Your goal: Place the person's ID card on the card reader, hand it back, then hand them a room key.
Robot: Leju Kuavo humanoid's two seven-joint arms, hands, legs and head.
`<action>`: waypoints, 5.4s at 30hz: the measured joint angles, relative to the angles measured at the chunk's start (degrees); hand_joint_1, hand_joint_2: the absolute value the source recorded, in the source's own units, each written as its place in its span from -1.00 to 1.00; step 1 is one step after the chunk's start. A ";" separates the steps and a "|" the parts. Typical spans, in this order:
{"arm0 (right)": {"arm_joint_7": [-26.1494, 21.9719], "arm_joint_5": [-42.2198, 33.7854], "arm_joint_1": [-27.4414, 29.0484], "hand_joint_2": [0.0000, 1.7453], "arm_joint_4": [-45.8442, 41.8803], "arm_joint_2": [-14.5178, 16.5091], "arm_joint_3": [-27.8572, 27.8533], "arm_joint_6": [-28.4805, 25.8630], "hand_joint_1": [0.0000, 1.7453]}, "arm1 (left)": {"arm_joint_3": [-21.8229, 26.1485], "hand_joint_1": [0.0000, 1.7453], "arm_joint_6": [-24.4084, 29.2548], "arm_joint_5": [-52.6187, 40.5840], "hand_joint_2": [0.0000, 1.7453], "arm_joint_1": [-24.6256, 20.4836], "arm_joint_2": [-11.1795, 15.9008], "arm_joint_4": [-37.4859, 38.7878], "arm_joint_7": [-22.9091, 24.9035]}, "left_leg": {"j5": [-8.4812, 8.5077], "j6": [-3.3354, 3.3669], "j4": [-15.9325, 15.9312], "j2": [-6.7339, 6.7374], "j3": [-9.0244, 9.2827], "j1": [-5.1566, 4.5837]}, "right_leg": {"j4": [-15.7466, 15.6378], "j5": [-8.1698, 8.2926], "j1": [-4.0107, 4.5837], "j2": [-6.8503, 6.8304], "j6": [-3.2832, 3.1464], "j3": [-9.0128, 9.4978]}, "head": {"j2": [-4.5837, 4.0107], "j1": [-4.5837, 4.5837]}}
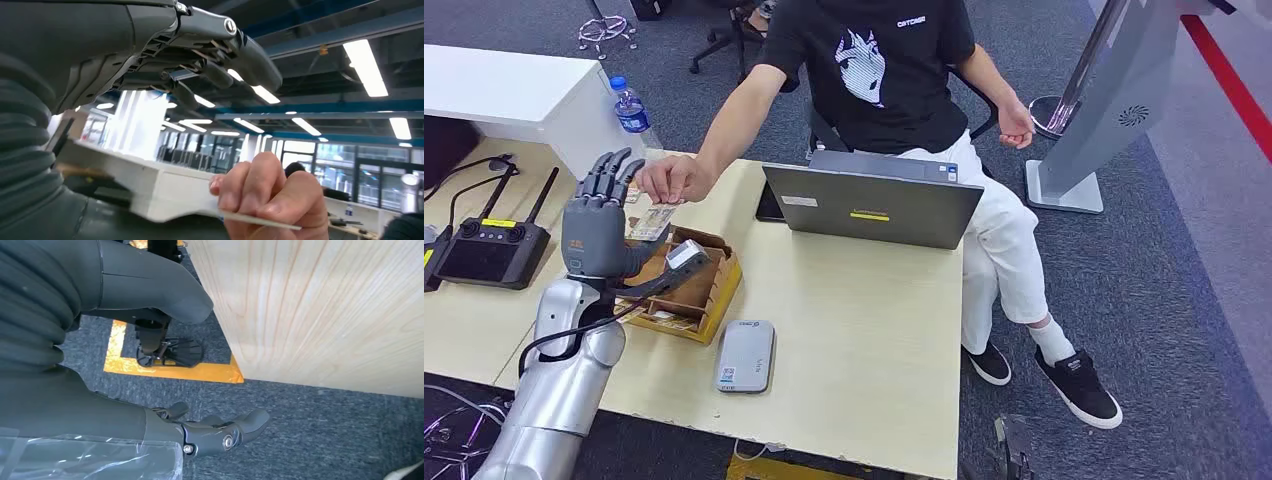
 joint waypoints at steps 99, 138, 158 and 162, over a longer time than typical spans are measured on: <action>3.52 13.95 -0.33 1.00 1.05 -0.45 -2.81 -3.21 -1.00 | -6.15 1.00 10.94 -12.17 1.00 -4.58 -5.63 14.94 -2.60 | 0.13 -0.01 -0.01 -0.08 -0.03 0.00 | 0.07 0.07 0.00 -0.08 -0.03 0.03 | 0.00 0.00; 1.74 13.76 1.25 1.00 1.05 -0.93 -8.23 -1.89 -1.00 | -22.61 -1.00 -11.13 4.06 1.00 7.19 0.66 2.03 -7.17 | 0.12 0.00 -0.03 -0.05 -0.04 0.01 | 0.05 0.07 0.01 -0.06 -0.03 -0.01 | 0.00 0.01; 1.03 13.95 2.27 1.00 1.03 -1.53 -10.32 -1.21 -1.00 | -15.67 -1.00 -10.12 4.29 1.00 17.96 11.39 -6.00 -3.26 | 0.12 -0.01 -0.05 -0.07 -0.04 0.01 | 0.05 0.03 0.01 -0.08 -0.03 0.00 | 0.00 0.00; 1.04 14.36 2.26 1.00 1.03 -1.53 -10.32 -1.21 -1.00 | -14.47 -1.00 -9.90 3.94 1.00 18.36 11.48 -5.97 -3.27 | 0.12 -0.01 -0.05 -0.07 -0.04 0.01 | 0.05 0.04 0.01 -0.08 -0.03 0.00 | 0.00 0.01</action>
